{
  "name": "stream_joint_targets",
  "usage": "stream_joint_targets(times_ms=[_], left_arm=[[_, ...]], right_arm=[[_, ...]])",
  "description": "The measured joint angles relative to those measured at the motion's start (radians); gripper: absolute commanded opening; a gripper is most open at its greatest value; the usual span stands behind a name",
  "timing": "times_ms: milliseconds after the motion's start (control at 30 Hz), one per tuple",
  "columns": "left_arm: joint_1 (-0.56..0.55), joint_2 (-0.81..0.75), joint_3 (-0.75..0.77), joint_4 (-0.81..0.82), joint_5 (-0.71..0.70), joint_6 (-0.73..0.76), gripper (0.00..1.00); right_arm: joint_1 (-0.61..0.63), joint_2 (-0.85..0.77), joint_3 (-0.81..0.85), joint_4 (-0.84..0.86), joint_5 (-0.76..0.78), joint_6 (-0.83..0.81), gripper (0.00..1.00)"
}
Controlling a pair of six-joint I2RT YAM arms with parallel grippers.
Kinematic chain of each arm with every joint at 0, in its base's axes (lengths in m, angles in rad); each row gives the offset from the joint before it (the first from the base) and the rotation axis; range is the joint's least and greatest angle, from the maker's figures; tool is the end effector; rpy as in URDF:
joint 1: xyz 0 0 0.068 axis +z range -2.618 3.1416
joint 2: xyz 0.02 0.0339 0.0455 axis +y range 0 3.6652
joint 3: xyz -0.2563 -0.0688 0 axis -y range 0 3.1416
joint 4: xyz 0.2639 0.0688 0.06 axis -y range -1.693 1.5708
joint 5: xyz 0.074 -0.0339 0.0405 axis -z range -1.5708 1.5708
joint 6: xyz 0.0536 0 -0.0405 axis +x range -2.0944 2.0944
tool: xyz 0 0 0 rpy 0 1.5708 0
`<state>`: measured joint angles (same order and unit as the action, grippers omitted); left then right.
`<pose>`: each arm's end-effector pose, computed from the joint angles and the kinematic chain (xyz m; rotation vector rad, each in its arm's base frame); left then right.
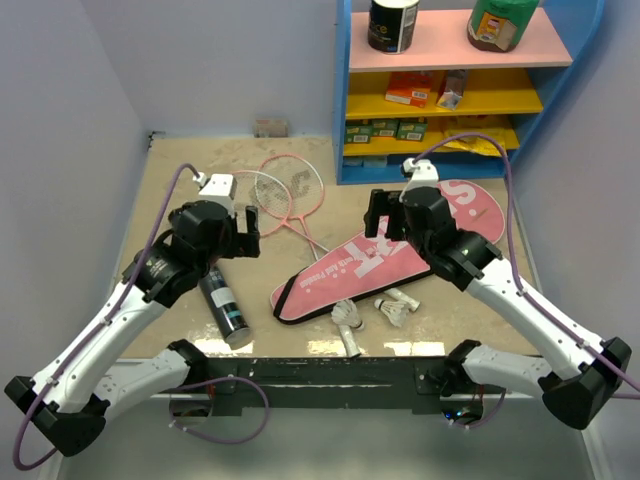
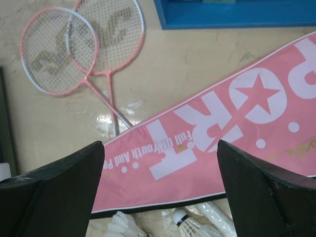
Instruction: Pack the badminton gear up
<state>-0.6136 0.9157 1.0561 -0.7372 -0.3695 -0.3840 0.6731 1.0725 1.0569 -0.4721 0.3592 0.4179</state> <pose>0.1905 -0.1105 0.3434 0.0344 2.1279 -0.1889 0.2244 0.1548 0.3363 -0.0384 2.0393 0.3181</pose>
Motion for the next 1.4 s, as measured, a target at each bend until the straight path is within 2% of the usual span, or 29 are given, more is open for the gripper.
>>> stream_joint_targets(times_ms=[133, 300, 400, 600, 733, 1000, 1167, 1400], left_arm=[[0.0, -0.003, 0.033, -0.059, -0.064, -0.084, 1.0], [0.004, 0.006, 0.036, -0.141, -0.153, -0.191, 1.0], [0.051, 0.047, 0.036, -0.159, -0.166, -0.211, 1.0], [0.359, 0.175, -0.024, -0.073, -0.106, -0.19, 1.0], [0.472, 0.271, -0.066, -0.01, -0.077, -0.169, 1.0], [0.687, 0.415, -0.105, 0.138, 0.075, -0.109, 1.0], [0.754, 0.513, -0.094, 0.222, 0.172, -0.045, 1.0], [0.765, 0.657, -0.026, 0.291, 0.246, 0.014, 1.0]], right_arm=[[0.0, 0.03, 0.064, -0.003, 0.024, -0.002, 0.99], [0.0, 0.016, 0.027, -0.011, 0.012, -0.012, 0.99], [0.0, 0.035, 0.02, -0.026, -0.01, -0.014, 0.99], [0.0, 0.083, -0.001, -0.025, -0.099, -0.013, 0.99], [0.0, 0.079, -0.05, -0.006, -0.178, -0.003, 0.99], [0.0, 0.078, -0.094, 0.038, -0.272, 0.013, 0.99], [0.0, 0.063, -0.115, 0.042, -0.285, 0.012, 0.99], [0.0, 0.008, -0.134, 0.04, -0.285, 0.012, 0.99]])
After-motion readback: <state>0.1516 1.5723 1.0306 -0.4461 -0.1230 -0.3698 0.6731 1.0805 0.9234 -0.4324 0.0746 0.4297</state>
